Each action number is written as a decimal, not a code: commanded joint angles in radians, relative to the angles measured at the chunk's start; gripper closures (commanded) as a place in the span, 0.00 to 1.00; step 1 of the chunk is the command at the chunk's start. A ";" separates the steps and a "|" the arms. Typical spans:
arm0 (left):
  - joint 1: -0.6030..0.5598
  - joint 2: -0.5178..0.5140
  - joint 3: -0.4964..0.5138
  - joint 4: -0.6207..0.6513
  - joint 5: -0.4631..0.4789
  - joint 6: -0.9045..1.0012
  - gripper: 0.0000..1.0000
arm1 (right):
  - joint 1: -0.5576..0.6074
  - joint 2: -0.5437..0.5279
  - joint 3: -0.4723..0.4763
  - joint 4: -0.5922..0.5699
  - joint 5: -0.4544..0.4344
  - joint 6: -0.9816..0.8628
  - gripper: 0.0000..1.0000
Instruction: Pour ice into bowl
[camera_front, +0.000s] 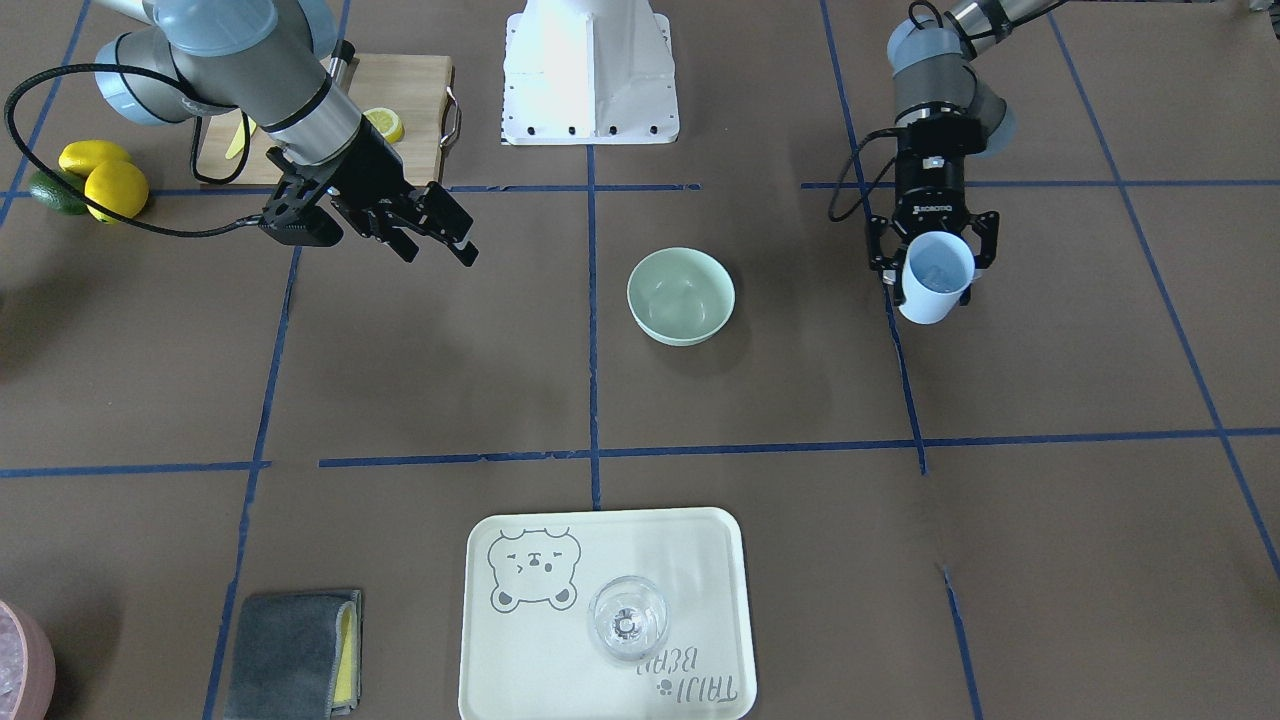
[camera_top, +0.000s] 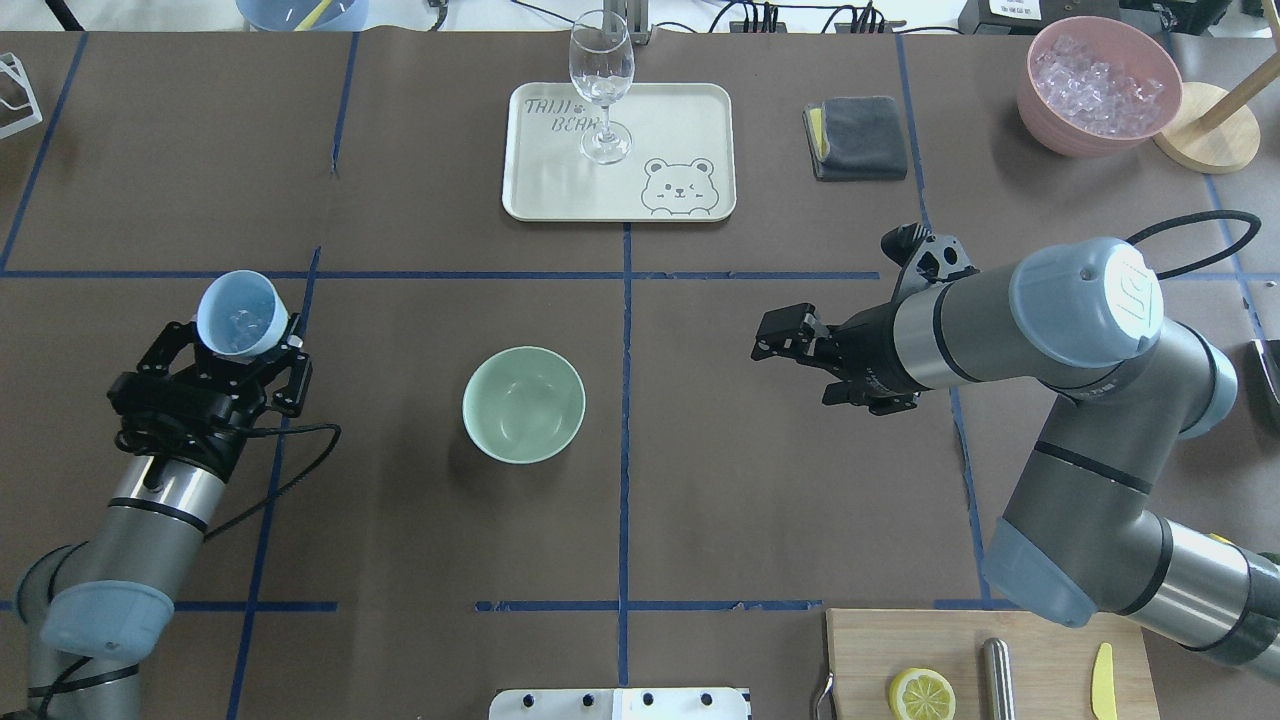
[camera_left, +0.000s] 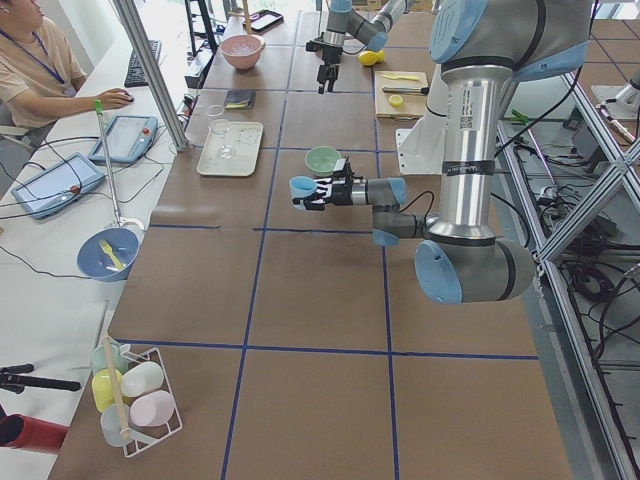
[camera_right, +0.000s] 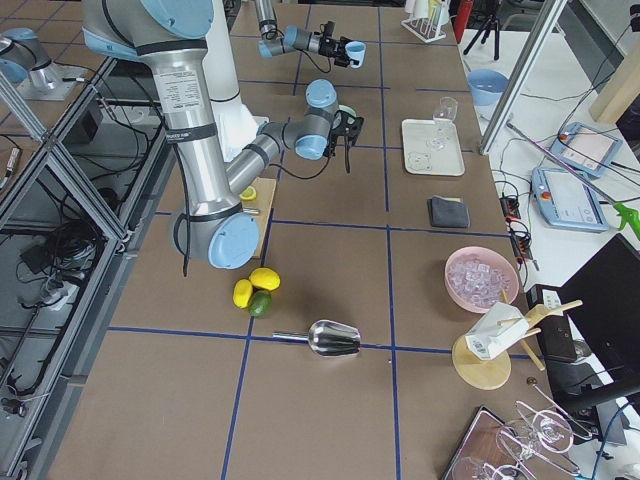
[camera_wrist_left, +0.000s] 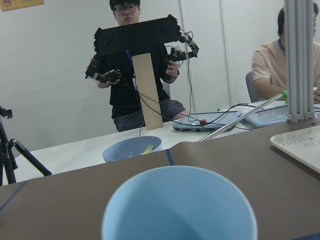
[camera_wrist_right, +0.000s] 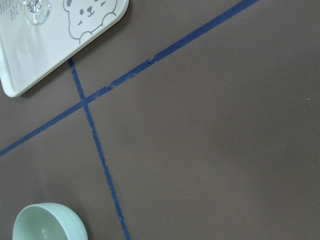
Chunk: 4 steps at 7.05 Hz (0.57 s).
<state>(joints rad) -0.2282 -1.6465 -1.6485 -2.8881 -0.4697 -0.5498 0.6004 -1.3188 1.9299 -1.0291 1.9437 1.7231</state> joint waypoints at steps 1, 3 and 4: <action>0.039 -0.117 0.009 0.039 0.003 0.216 1.00 | 0.019 -0.068 0.015 0.001 -0.002 -0.003 0.00; 0.073 -0.160 -0.019 0.227 0.003 0.368 1.00 | 0.047 -0.114 0.018 0.001 -0.008 -0.005 0.00; 0.078 -0.167 -0.025 0.324 0.003 0.457 1.00 | 0.056 -0.121 0.018 0.001 -0.008 -0.005 0.00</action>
<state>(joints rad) -0.1584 -1.7956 -1.6619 -2.6735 -0.4664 -0.1899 0.6427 -1.4260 1.9479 -1.0278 1.9365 1.7183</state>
